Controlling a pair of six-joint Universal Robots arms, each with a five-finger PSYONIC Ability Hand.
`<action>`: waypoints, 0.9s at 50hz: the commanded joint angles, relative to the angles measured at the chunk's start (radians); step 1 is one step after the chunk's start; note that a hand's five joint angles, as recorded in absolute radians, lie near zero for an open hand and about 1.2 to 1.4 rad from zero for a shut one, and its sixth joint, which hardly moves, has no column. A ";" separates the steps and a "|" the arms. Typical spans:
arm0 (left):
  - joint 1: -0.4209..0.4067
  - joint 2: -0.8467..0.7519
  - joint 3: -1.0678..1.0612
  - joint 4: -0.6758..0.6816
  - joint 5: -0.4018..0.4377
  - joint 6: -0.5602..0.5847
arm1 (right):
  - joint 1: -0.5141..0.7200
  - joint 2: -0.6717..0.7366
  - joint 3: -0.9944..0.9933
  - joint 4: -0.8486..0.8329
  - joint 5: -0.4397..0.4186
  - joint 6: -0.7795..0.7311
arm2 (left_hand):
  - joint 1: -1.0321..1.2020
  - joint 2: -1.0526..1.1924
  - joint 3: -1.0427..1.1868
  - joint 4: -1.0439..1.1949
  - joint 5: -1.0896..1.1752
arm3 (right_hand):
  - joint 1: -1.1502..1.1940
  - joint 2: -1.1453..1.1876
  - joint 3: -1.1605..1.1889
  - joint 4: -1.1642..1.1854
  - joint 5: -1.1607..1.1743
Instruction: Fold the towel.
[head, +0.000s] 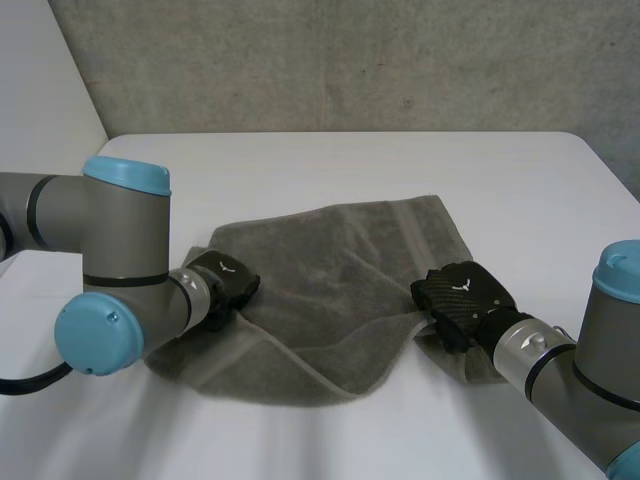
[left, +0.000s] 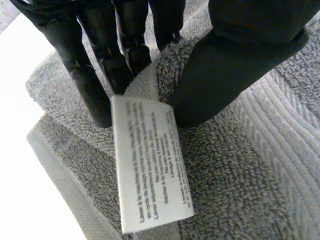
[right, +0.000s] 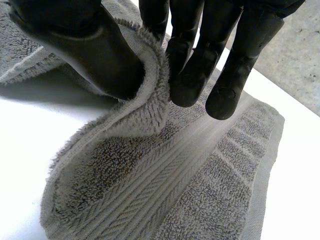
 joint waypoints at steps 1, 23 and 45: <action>-0.006 0.064 -0.038 0.003 -0.019 -0.006 | -0.001 0.000 0.000 0.000 -0.001 0.001 | 0.228 0.200 0.203 0.202 0.219 | 0.061 0.069 0.061 0.063 0.049; 0.158 0.687 -0.486 0.383 -0.026 -0.215 | -0.055 -0.304 -0.256 0.446 -0.103 -0.035 | 0.228 0.200 0.203 0.202 0.219 | 0.061 0.069 0.061 0.063 0.049; 0.201 0.568 -0.646 0.581 -0.012 -0.256 | -0.039 0.031 -0.494 0.758 -0.023 -0.435 | 0.228 0.200 0.203 0.202 0.219 | 0.061 0.069 0.061 0.063 0.049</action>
